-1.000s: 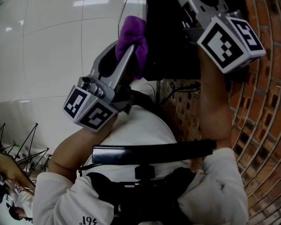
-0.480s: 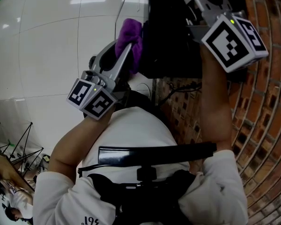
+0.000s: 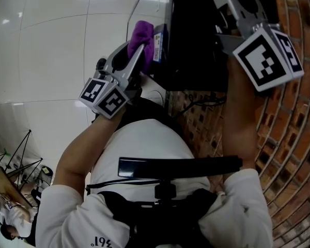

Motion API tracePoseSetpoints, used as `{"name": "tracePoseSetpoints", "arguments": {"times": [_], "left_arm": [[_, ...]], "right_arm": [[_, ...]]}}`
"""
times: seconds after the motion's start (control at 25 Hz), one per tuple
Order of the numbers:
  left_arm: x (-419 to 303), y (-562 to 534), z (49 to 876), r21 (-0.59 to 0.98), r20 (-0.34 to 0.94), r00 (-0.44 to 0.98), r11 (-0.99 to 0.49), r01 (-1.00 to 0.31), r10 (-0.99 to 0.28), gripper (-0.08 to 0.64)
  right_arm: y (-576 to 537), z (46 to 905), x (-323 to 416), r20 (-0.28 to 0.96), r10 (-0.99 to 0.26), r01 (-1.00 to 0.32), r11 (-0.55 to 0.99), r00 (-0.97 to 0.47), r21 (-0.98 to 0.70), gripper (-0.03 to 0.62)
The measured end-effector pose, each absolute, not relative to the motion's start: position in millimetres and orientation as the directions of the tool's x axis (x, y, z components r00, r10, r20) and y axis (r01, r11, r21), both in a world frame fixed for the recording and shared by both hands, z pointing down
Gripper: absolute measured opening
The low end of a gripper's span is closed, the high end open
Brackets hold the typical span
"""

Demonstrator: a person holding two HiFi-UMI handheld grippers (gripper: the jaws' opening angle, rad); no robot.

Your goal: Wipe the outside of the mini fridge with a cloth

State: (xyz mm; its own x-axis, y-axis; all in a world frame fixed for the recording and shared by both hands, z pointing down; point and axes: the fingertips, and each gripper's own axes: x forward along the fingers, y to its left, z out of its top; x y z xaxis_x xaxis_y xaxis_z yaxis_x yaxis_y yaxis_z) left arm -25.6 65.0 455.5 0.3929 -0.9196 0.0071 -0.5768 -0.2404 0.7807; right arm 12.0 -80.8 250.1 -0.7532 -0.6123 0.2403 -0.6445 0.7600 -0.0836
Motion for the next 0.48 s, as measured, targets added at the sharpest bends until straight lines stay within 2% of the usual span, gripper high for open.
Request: {"name": "tracePoseSetpoints", "arguments": {"times": [0.48], "left_arm": [[-27, 61, 531, 0.771, 0.069, 0.384, -0.195, -0.606, -0.921, 0.106]], "right_arm": [[-81, 251, 11, 0.239, -0.609, -0.642, 0.762, -0.756, -0.089, 0.094]]}}
